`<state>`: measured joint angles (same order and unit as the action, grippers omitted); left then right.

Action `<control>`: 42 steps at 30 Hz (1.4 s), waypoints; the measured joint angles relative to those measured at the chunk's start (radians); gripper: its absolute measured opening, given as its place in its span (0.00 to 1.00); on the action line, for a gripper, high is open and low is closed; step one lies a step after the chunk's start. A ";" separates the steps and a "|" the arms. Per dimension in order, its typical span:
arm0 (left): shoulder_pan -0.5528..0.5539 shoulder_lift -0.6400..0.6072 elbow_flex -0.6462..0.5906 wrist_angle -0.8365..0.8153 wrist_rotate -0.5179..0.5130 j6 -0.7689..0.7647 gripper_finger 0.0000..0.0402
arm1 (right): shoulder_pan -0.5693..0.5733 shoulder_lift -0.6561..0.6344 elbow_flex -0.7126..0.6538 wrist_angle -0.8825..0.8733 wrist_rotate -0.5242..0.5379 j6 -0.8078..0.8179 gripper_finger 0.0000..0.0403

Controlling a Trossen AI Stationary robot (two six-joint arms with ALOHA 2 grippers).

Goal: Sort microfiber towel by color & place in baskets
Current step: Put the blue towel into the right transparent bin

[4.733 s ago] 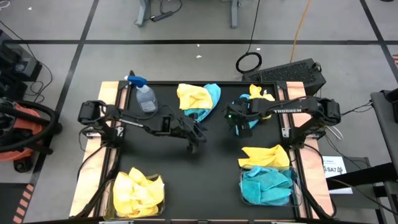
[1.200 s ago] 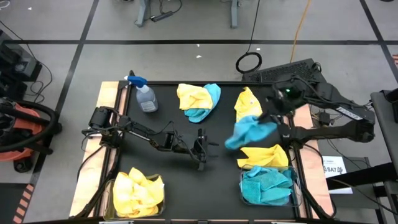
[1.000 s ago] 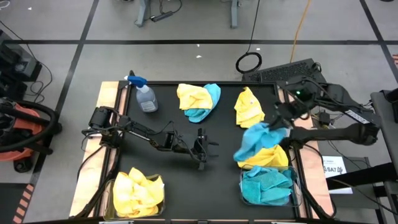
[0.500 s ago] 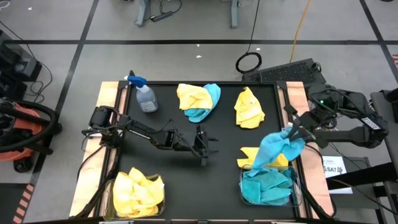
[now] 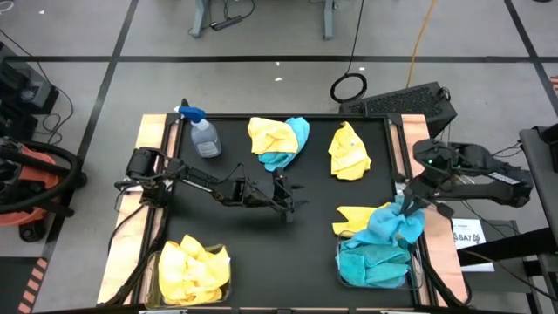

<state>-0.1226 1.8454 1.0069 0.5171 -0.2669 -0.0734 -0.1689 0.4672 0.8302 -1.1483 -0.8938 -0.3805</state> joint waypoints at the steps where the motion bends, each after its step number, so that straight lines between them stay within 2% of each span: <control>1: 0.000 0.000 0.000 0.000 -0.008 0.000 0.59 | 0.007 -0.005 -0.023 0.020 -0.007 0.005 0.01; 10: 0.001 0.000 0.000 0.000 -0.030 0.004 0.59 | 0.087 -0.007 -0.047 0.140 -0.026 0.057 0.01; 16: 0.015 0.000 0.000 -0.001 -0.030 0.003 0.59 | 0.166 0.052 -0.046 0.236 -0.013 0.099 0.01; 23: 0.019 0.000 0.000 -0.002 -0.030 0.008 0.59 | 0.299 0.160 -0.043 0.376 0.197 0.121 0.01; 30: 0.019 0.000 0.000 -0.007 -0.030 0.009 0.59 | 0.441 0.266 -0.024 0.412 0.481 0.241 0.01; 35: 0.018 0.000 0.000 -0.013 -0.030 0.010 0.59 | 0.564 0.326 -0.022 0.456 0.550 0.351 0.01; 42: 0.019 0.000 0.000 -0.021 -0.030 0.010 0.59 | 0.671 0.392 -0.022 0.528 0.544 0.461 0.01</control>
<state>-0.1040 1.8454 1.0069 0.4960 -0.2966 -0.0637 0.5022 0.8593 0.8085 -0.6199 -0.3494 0.0805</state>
